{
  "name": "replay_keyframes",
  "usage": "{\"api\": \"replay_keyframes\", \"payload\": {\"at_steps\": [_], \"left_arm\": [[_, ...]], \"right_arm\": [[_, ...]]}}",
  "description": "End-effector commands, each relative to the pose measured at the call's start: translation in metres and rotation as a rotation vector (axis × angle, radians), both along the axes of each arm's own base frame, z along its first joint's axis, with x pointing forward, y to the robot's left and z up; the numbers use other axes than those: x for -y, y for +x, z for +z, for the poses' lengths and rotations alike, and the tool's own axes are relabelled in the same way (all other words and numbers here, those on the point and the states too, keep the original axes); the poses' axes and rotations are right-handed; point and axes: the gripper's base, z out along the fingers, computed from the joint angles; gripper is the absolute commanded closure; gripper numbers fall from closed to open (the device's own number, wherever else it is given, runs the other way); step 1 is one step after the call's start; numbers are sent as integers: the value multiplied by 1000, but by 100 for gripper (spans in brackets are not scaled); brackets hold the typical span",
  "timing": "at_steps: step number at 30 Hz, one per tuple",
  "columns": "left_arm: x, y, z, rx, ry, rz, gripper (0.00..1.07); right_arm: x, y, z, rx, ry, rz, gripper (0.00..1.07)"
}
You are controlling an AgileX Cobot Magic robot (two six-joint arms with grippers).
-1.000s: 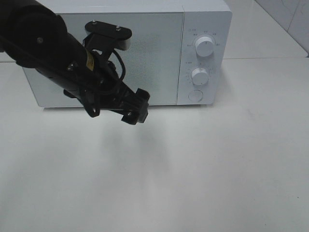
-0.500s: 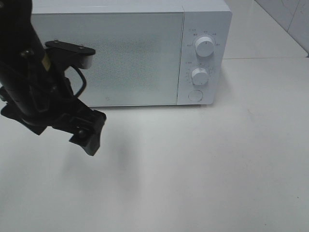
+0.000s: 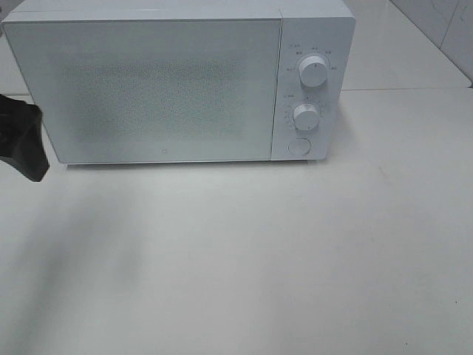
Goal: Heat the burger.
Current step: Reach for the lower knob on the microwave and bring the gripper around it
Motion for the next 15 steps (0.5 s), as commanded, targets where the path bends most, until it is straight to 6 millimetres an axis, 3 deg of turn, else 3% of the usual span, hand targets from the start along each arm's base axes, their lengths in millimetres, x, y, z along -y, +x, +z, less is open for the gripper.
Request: {"api": "replay_keyframes", "payload": {"at_steps": [1, 5, 6, 13, 15], "left_arm": [[-18, -13, -3, -24, -52, 38, 8], [-32, -29, -9, -44, -65, 82, 8], [-38, -41, -15, -63, -64, 101, 8], [-44, -78, -26, -76, -62, 109, 8], [-46, -102, -33, -52, -66, 110, 8]], "right_arm": [[0, -3, 0, 34, 2, 2, 34], [0, -3, 0, 34, 1, 2, 34], [0, -3, 0, 34, 1, 2, 34], [0, -3, 0, 34, 1, 2, 34], [0, -3, 0, 34, 1, 2, 34]]}}
